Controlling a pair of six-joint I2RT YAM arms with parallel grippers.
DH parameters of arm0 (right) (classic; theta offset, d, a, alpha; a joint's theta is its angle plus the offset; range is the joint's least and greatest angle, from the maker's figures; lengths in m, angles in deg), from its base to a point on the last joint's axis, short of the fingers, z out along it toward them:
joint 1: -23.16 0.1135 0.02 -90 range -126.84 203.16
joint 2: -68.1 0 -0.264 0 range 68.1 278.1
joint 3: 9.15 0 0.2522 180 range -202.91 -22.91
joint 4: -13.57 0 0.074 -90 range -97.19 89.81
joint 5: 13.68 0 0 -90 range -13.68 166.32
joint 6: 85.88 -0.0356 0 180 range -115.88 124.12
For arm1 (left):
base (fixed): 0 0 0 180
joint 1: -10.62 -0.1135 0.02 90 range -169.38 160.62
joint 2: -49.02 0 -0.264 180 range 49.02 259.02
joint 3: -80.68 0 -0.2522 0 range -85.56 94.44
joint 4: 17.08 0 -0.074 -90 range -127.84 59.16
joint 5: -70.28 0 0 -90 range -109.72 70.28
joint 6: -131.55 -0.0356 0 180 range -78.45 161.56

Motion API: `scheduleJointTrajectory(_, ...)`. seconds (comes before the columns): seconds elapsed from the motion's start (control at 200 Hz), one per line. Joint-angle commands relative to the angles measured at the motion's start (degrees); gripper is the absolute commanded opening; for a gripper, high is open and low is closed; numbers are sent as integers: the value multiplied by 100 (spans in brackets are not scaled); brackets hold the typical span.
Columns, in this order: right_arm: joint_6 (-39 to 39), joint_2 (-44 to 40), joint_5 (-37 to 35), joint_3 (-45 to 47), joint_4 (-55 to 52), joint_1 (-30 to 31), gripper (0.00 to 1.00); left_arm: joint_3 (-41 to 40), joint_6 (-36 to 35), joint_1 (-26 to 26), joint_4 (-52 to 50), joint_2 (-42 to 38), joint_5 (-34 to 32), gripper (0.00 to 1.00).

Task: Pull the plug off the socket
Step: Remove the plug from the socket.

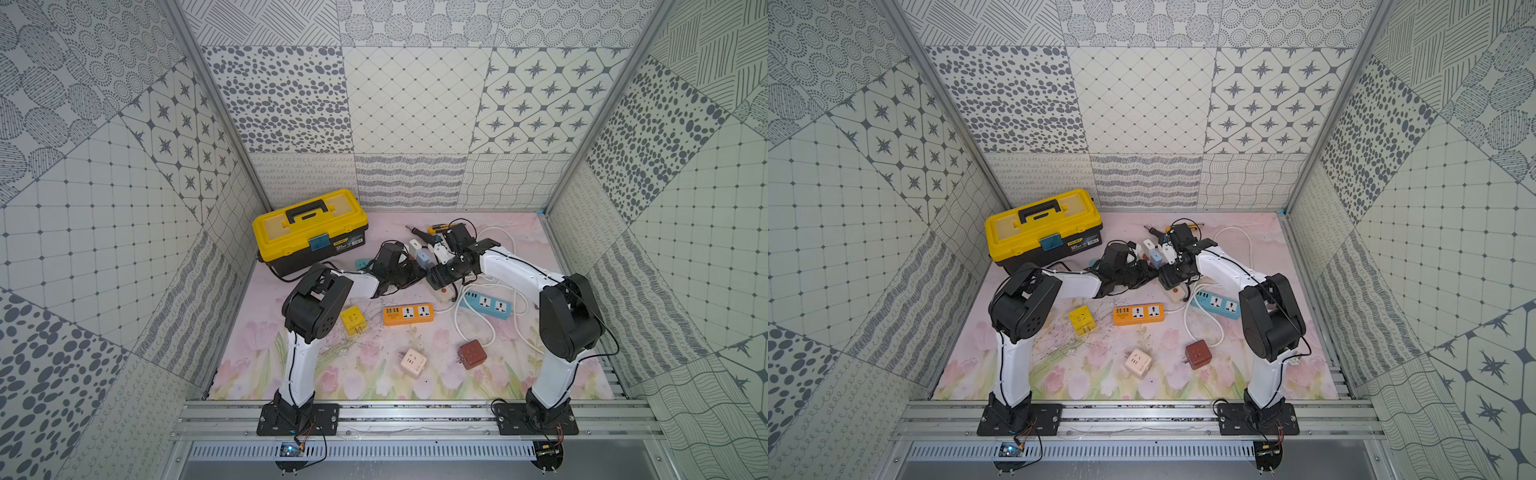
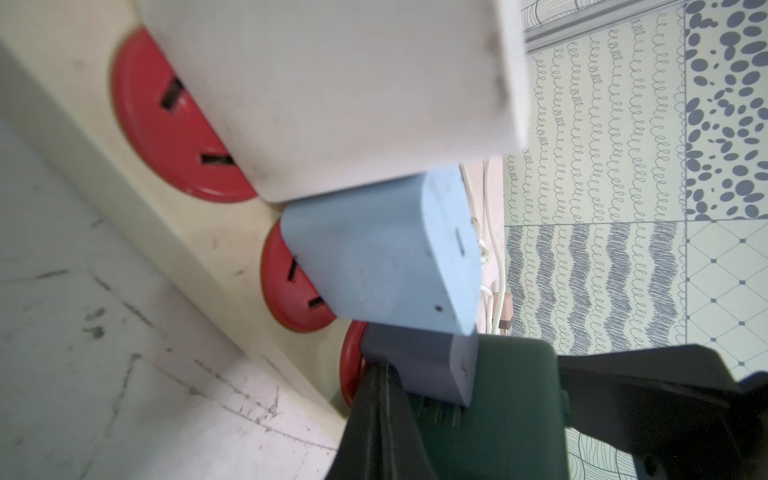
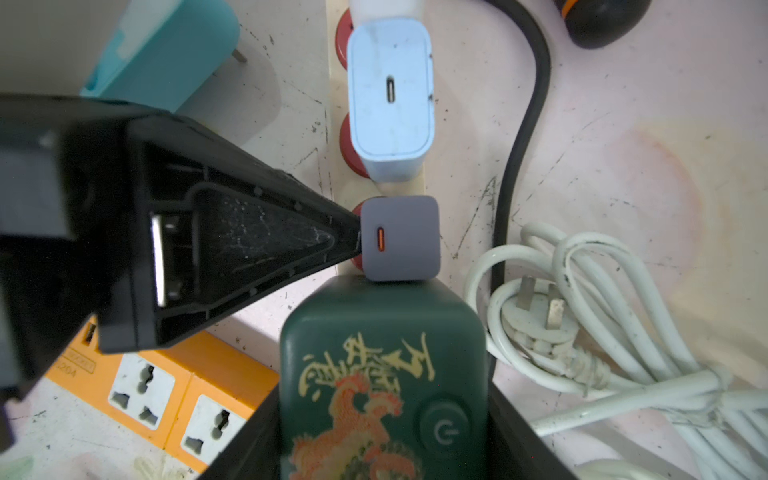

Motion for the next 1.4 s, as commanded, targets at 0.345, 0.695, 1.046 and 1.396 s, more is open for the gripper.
scheduleJointTrajectory(0.345,-304,-99,832,-560,268,-100,0,-114,-455,104,-2423,432,-835,0)
scheduleJointTrajectory(0.695,279,-124,-377,-335,328,407,0,83,-446,105,-2868,439,-1024,0)
scheduleJointTrajectory(1.046,-767,-538,966,-301,1007,-100,0,-21,-285,124,-2847,414,-915,0)
scheduleJointTrajectory(1.396,-79,-604,-236,-188,838,466,0,-69,-164,124,-2796,432,-828,0)
